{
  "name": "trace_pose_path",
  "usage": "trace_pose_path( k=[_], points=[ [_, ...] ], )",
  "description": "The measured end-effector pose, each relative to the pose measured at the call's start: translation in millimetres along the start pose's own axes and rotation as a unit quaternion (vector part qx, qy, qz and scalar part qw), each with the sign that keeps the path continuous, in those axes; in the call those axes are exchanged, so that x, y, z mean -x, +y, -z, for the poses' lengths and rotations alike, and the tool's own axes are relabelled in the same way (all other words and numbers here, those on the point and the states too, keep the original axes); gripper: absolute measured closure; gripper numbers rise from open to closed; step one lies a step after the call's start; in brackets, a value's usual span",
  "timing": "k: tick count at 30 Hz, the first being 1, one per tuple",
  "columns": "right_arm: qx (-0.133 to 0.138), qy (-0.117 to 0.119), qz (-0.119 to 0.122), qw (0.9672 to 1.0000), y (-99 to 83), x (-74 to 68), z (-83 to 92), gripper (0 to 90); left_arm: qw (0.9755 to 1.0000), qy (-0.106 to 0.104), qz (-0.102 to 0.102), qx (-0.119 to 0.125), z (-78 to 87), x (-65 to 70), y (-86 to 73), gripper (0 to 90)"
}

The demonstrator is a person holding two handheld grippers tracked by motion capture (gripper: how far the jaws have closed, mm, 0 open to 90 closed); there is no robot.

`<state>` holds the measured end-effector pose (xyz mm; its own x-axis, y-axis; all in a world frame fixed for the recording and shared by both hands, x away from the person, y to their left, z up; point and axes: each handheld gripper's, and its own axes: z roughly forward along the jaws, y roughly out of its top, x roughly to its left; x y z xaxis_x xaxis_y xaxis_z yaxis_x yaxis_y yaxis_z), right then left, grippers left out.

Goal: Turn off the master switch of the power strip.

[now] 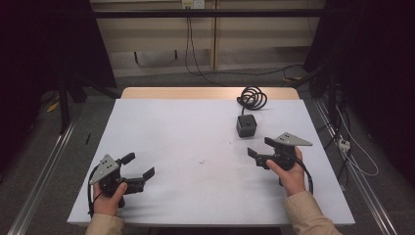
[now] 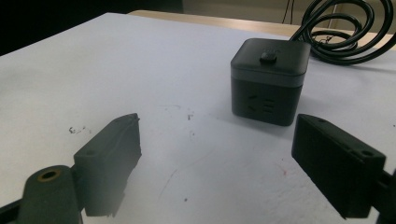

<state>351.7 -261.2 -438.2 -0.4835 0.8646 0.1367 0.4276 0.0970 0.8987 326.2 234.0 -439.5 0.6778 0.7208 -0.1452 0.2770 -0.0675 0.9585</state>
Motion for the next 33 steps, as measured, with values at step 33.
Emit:
trace_pose_path(
  k=[33],
  points=[
    [-0.004,0.012,0.021,0.9997,-34.6,-10.1,48.1,14.5,1.0,-0.001,-0.002,-0.007,-2.3,1.3,-1.1,4.8]
  ],
)
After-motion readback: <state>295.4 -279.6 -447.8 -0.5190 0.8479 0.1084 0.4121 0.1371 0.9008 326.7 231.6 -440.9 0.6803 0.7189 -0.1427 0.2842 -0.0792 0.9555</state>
